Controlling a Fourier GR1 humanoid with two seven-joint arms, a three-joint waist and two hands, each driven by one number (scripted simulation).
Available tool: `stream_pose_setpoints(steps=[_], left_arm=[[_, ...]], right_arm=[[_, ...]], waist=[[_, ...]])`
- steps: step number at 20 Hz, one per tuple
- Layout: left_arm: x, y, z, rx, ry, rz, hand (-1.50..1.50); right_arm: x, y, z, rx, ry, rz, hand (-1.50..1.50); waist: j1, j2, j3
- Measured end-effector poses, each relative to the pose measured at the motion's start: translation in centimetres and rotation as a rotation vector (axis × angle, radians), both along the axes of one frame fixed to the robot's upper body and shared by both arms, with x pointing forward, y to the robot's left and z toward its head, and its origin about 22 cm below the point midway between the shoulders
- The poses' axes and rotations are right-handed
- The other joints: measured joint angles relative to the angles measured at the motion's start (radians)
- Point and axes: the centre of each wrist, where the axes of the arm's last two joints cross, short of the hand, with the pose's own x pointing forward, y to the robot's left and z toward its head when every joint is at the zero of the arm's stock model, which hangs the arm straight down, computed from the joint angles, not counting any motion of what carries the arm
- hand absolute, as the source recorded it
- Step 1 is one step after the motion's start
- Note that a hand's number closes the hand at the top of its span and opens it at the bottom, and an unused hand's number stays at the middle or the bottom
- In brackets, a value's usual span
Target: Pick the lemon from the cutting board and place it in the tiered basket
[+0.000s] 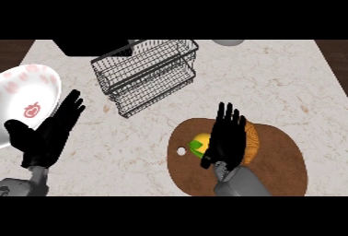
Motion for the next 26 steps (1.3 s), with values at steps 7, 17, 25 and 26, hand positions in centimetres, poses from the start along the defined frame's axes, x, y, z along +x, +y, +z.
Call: stream_pose_setpoints(steps=[7,17,25,26], left_arm=[[0.1,0.2,0.0,0.001,-0.003,0.001,0.0],[-0.2,0.2,0.4,0.003,0.0,0.003,0.0],[-0.9,1.0,-0.1,0.01,0.002,0.037,0.0],[-0.9,1.0,-0.3,0.012,0.004,0.041,0.0]], right_arm=[[-0.1,-0.3,-0.6,0.07,0.101,0.008,1.5],[0.3,0.9,-1.3,-0.039,0.116,0.083,1.5],[-6.1,-0.1,-2.5,-0.071,0.063,-0.041,1.5],[-6.7,-0.3,-2.2,-0.087,0.031,-0.056,1.5]], waist=[[0.002,-0.005,-0.002],[0.003,-0.01,-0.004],[-0.033,-0.02,-0.004],[-0.036,-0.019,-0.003]])
